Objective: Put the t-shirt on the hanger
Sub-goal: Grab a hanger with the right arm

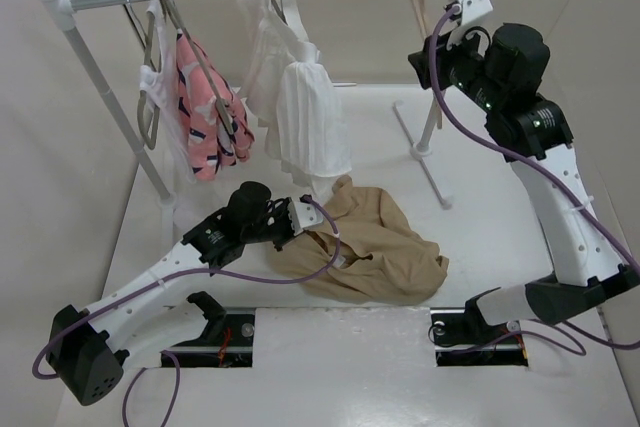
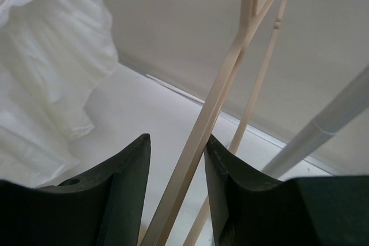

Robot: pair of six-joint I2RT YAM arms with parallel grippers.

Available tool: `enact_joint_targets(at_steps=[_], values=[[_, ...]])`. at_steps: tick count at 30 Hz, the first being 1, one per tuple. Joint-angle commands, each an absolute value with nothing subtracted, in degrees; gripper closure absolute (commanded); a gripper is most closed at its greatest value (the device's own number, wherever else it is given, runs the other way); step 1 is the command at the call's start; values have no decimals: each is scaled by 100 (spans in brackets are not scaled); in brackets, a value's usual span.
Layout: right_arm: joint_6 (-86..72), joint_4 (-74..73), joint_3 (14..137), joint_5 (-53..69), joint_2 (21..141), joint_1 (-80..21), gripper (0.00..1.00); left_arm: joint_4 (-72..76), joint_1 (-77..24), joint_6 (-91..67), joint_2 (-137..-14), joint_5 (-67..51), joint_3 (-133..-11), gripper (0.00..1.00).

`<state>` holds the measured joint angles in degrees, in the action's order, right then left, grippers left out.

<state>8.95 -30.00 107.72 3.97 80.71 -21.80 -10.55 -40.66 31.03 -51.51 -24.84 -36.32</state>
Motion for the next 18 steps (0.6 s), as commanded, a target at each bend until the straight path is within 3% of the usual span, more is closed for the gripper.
enact_joint_targets(at_steps=[1, 12, 18], values=[[1011, -2269, 10469, 1441, 7770, -2048, 100, -932, -4052, 3138, -5019, -2487, -3612, 100], [888, -1873, 10134, 2741, 7402, -1705, 100, -932, -4052, 3085, -5071, -2487, -3665, 100], [940, -1626, 10020, 2856, 7269, -1705, 100, -932, -4052, 3085, -5176, -2487, -3665, 100]])
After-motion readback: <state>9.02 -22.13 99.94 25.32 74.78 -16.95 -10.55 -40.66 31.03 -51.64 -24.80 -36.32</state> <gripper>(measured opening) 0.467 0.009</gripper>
